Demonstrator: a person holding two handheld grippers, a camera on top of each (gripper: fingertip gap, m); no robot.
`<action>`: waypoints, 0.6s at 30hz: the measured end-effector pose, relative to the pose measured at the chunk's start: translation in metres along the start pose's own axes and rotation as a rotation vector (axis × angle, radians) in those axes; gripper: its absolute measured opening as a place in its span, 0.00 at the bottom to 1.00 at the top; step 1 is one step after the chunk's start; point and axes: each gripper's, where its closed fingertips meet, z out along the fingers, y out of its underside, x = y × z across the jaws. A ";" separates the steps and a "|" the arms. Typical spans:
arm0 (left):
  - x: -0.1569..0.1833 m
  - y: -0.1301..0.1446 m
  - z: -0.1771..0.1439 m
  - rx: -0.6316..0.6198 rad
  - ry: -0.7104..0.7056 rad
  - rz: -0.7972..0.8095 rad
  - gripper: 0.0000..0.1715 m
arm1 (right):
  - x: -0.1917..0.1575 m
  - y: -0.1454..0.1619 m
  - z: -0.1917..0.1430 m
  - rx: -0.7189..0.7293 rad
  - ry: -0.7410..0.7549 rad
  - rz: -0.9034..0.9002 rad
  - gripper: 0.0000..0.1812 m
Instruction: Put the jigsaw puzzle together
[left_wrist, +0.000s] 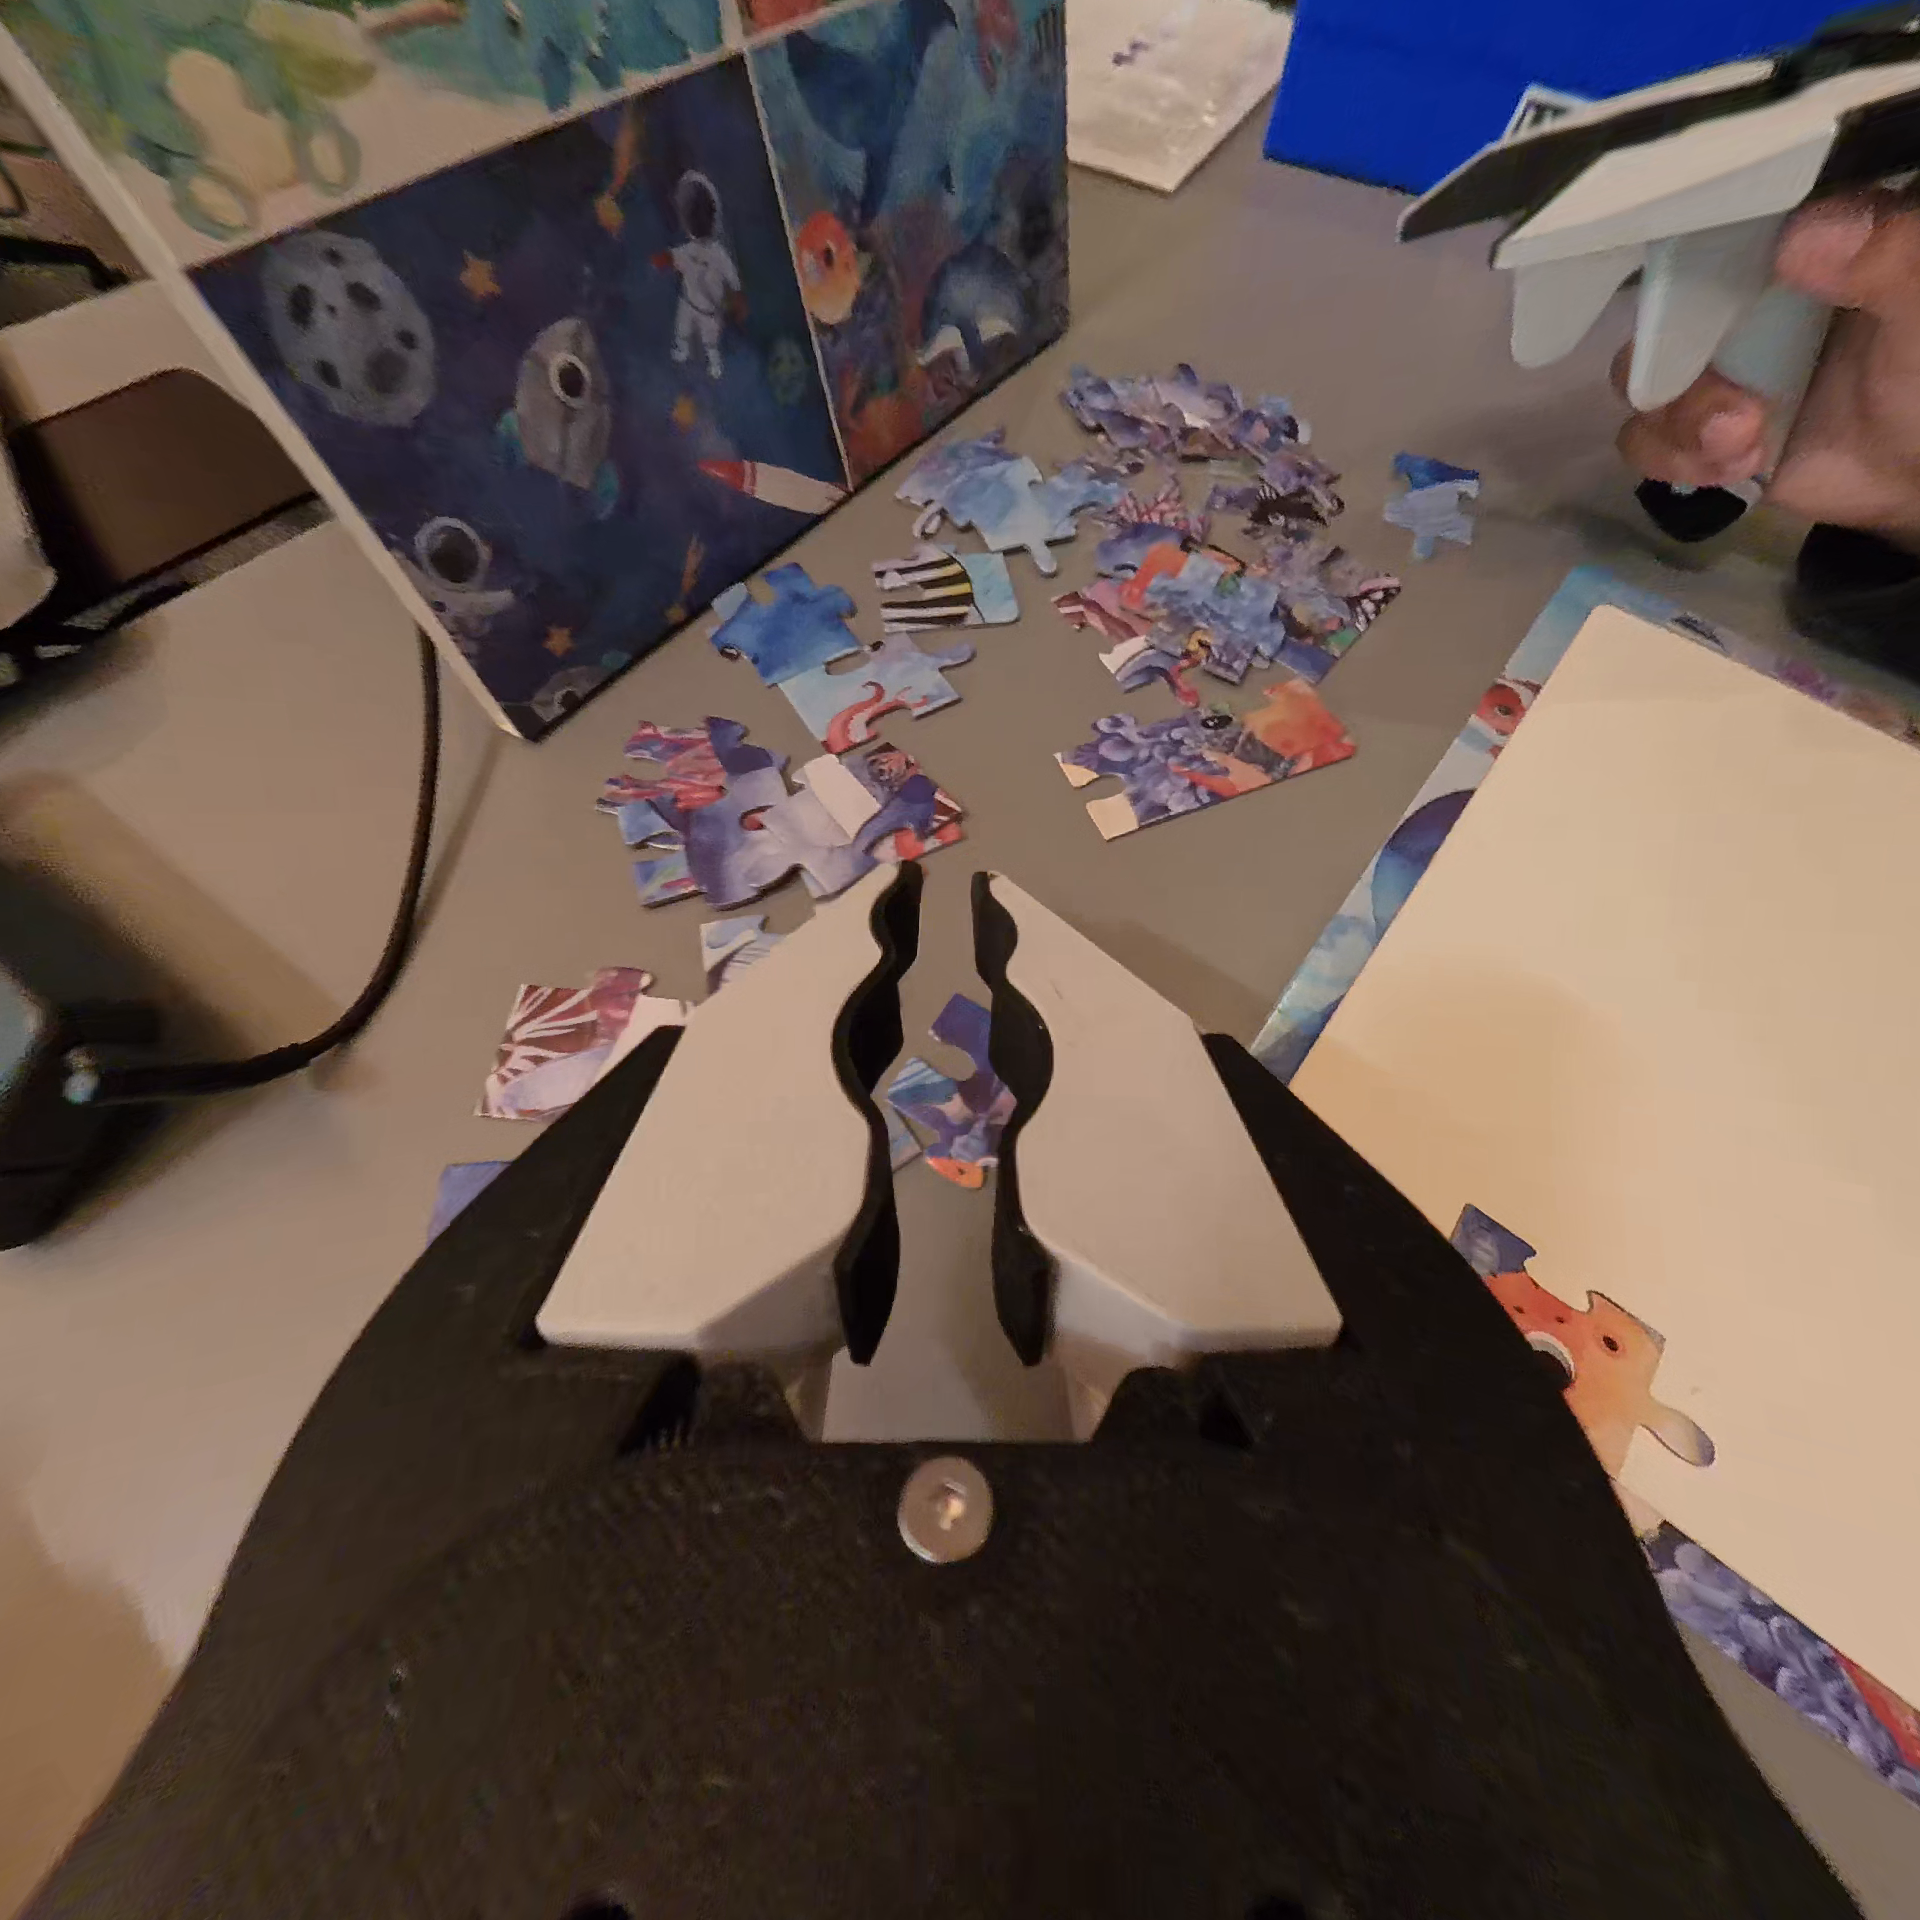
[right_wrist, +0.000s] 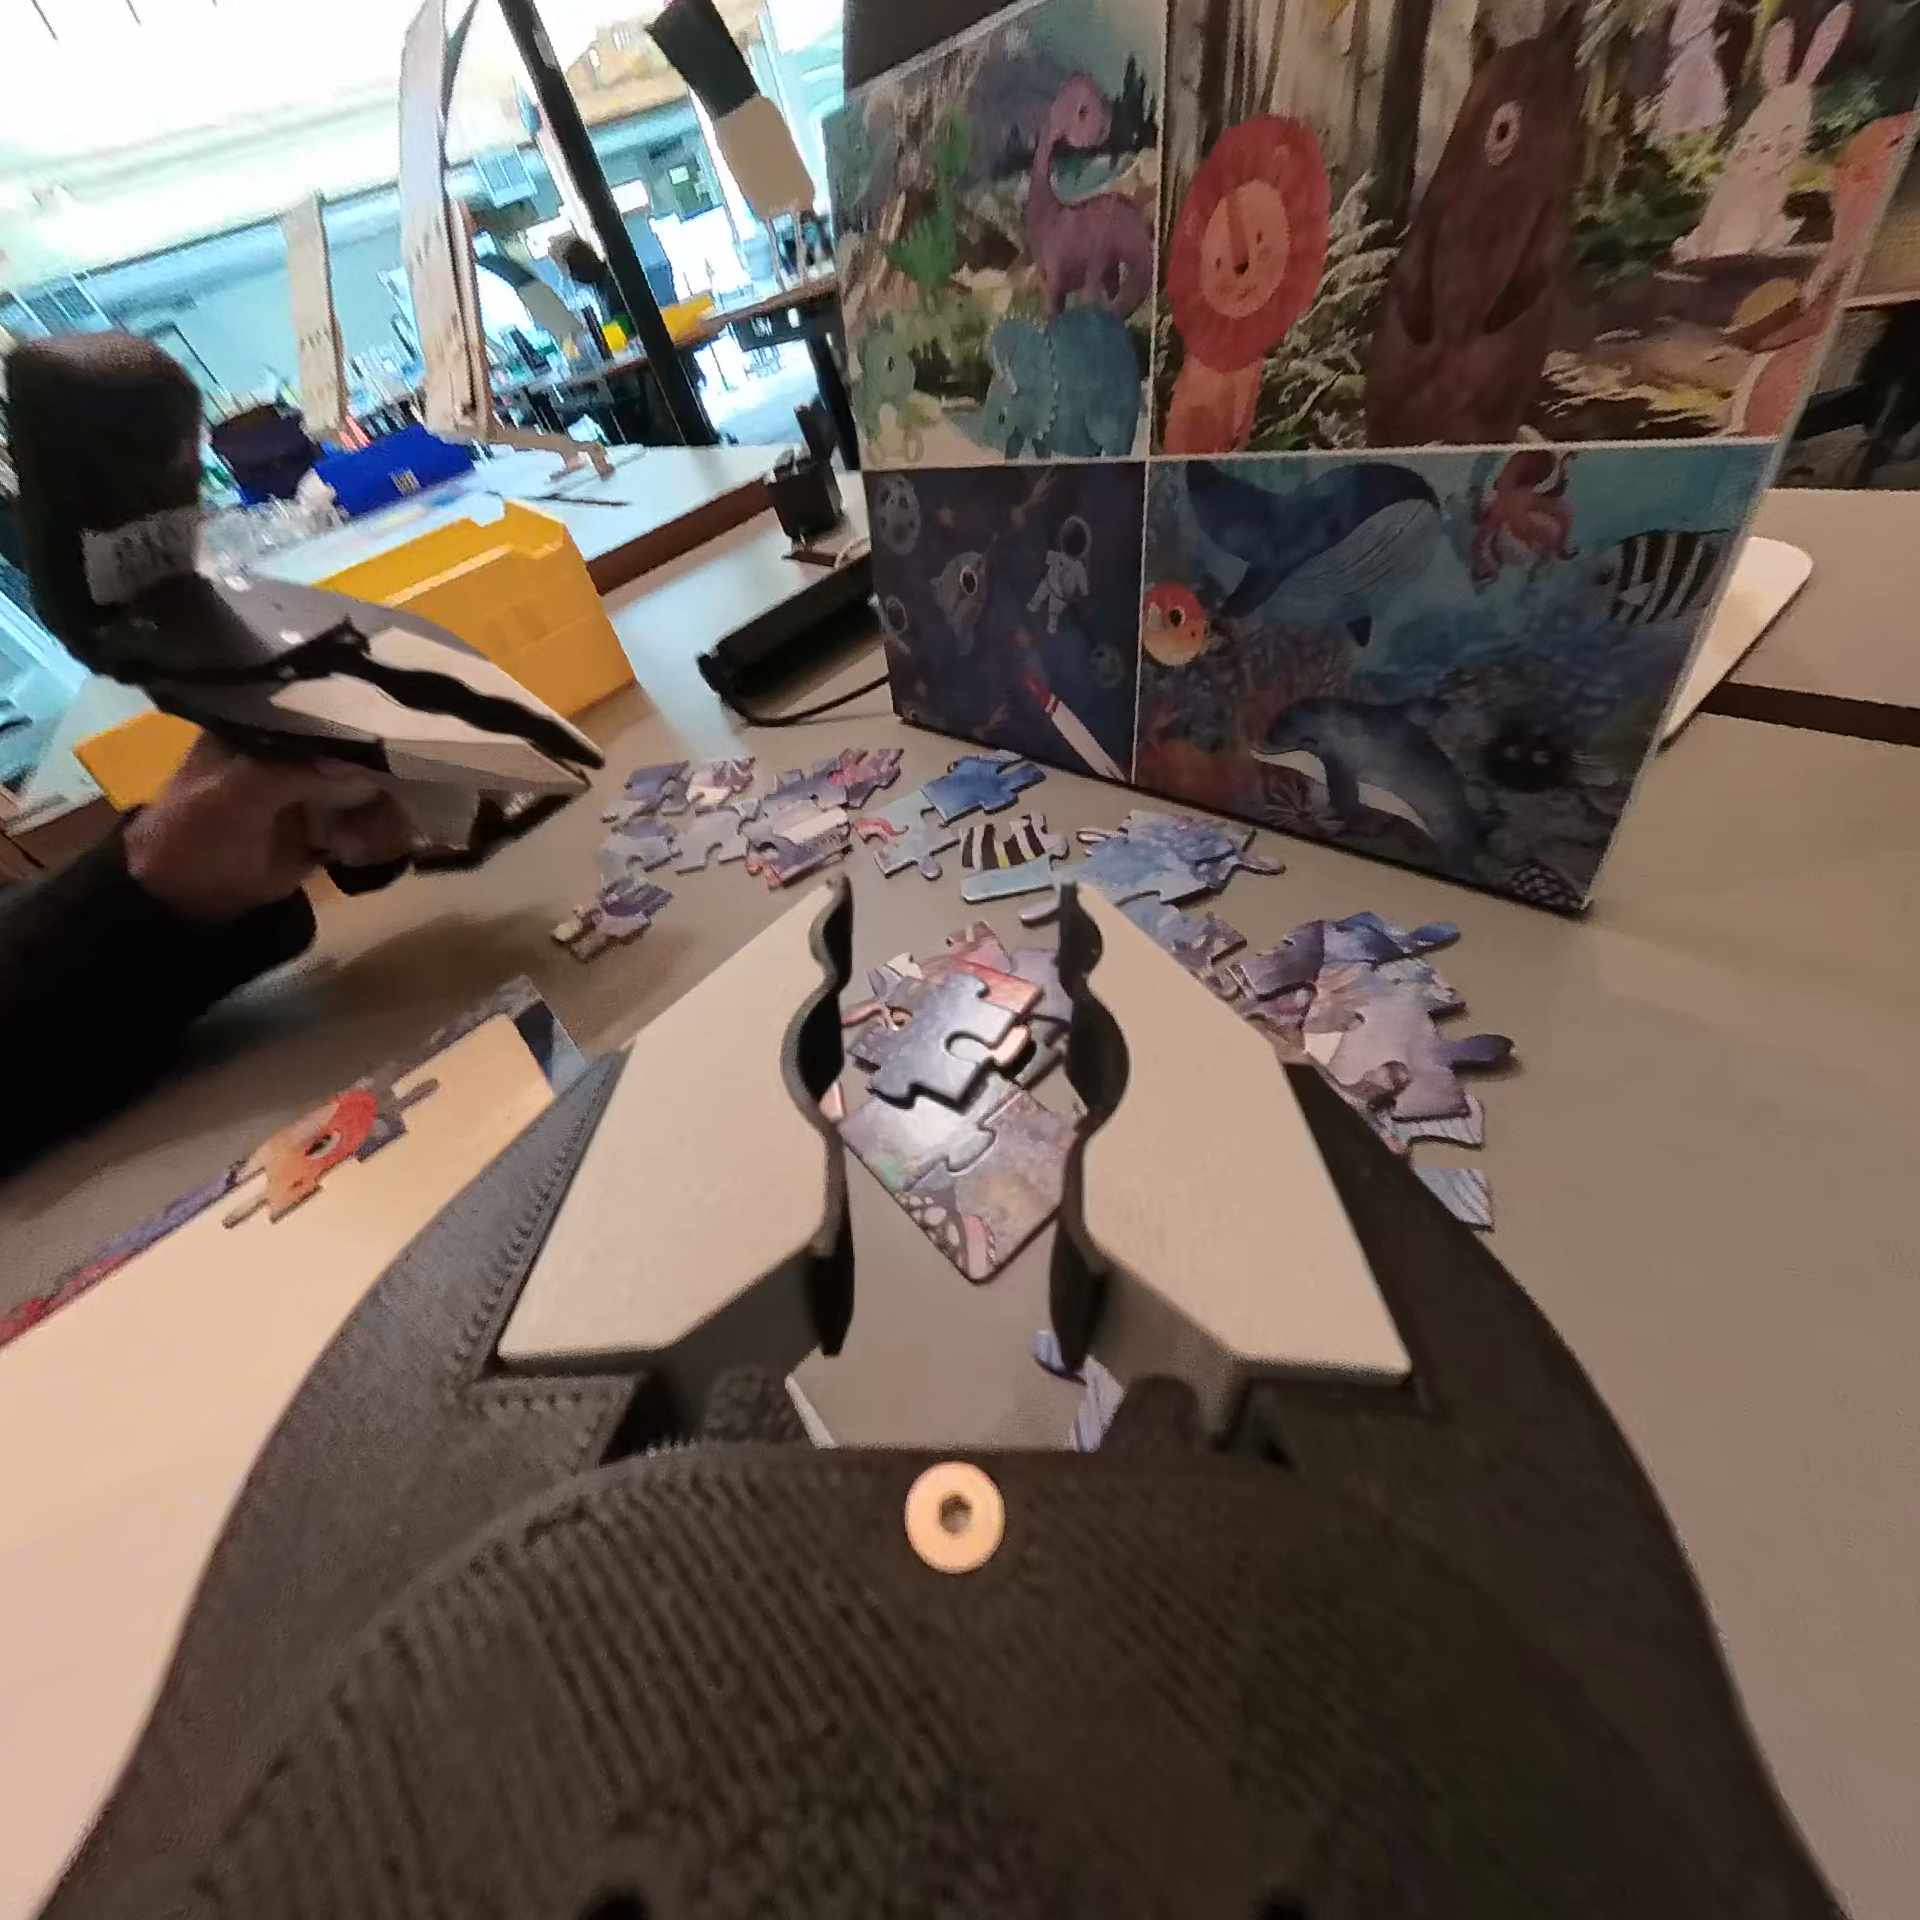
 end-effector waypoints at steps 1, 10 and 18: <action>0.003 0.002 0.003 -0.012 0.009 0.006 0.04 | 0.000 0.004 0.002 -0.021 0.010 -0.021 0.21; 0.018 0.012 0.017 -0.068 0.030 0.060 0.05 | -0.011 0.060 0.020 -0.385 0.112 -0.343 0.22; 0.028 0.004 0.018 -0.033 0.090 0.018 0.06 | -0.066 0.098 0.062 -0.561 -0.018 -0.310 0.22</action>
